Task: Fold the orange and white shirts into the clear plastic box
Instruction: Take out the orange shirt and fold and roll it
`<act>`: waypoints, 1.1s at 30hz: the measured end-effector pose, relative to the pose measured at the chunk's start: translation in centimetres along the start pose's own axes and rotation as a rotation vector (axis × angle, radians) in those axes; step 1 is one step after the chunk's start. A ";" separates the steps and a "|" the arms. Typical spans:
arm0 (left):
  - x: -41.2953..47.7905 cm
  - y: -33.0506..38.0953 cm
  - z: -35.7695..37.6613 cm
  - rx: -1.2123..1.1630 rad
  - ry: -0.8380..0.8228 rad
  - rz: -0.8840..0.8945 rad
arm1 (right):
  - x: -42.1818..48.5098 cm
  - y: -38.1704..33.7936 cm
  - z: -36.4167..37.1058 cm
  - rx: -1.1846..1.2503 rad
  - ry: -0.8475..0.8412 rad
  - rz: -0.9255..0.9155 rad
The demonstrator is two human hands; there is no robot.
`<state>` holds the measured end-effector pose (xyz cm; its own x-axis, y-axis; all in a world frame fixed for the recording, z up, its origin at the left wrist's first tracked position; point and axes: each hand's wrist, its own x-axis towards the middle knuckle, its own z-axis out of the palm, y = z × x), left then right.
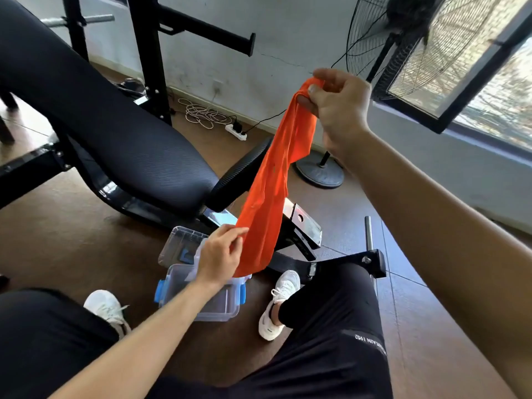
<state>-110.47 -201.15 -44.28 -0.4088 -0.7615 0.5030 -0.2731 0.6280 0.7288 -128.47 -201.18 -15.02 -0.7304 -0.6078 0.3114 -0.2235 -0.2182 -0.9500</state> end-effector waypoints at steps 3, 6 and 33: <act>-0.6 1.7 3.1 -0.023 -0.007 -0.069 | 0.0 0.0 0.7 -0.039 -0.002 -0.033; -0.6 2.9 5.2 -0.074 -0.023 -0.156 | 0.0 -0.1 1.2 -0.067 -0.002 -0.045; 8.2 0.0 7.1 0.109 0.177 -0.425 | 0.3 -0.4 1.0 0.059 -0.113 0.000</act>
<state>-120.03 -206.28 -43.48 -0.0881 -0.9645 0.2489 -0.4781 0.2602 0.8389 -127.94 -202.09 -14.48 -0.6527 -0.6890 0.3151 -0.1828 -0.2604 -0.9480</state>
